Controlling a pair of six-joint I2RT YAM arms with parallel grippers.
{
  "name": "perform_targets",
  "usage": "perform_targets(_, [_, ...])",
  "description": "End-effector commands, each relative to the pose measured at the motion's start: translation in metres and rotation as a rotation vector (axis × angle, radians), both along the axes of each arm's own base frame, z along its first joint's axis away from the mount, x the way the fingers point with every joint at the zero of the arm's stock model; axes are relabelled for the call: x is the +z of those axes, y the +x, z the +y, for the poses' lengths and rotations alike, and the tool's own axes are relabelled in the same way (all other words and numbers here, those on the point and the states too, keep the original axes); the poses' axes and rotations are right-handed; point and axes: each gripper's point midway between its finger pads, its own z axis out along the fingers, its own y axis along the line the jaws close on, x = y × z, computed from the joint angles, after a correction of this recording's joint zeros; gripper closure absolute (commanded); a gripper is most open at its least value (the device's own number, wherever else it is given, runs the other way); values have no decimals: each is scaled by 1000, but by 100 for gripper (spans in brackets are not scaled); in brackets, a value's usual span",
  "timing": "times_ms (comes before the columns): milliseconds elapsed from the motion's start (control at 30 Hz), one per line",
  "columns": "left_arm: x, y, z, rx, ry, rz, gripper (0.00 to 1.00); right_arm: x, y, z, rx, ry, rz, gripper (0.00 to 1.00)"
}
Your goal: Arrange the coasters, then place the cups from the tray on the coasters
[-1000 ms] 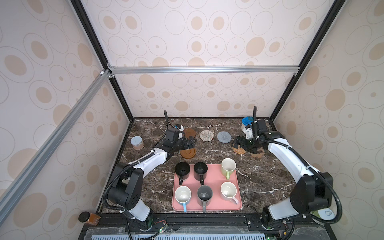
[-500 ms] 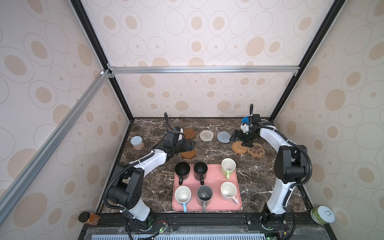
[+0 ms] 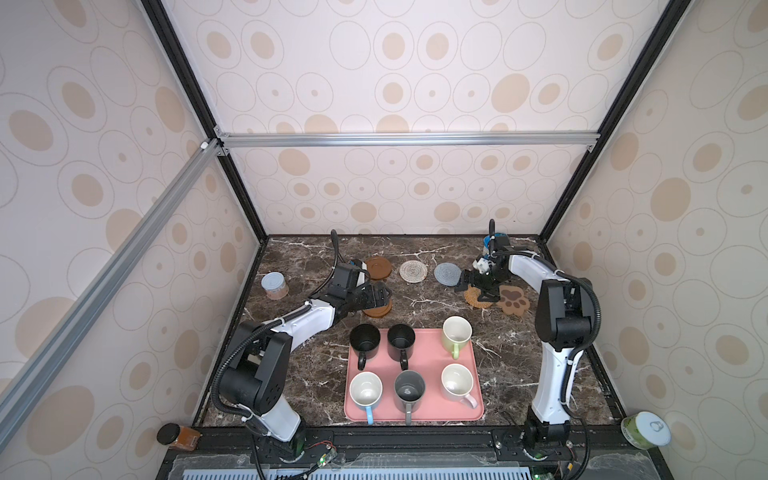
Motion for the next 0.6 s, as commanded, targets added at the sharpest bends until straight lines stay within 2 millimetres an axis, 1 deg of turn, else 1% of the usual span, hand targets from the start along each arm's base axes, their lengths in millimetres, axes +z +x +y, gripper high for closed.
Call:
perform_targets(0, [17, 1, 1, 19, -48, -26, 0, -7, -5, -2, 42, -2, 37, 2])
perform_targets(233, [36, 2, 12, 52, -52, -69, 0, -16, -16, 2, 38, 24, 77, 1])
perform_targets(467, [42, 5, 23, 79, -44, -82, 0, -21, -37, 11, -2, 94, 102, 1])
perform_targets(567, [41, 5, 25, 83, -43, -81, 0, -16, -44, 16, -10, 129, 99, 1])
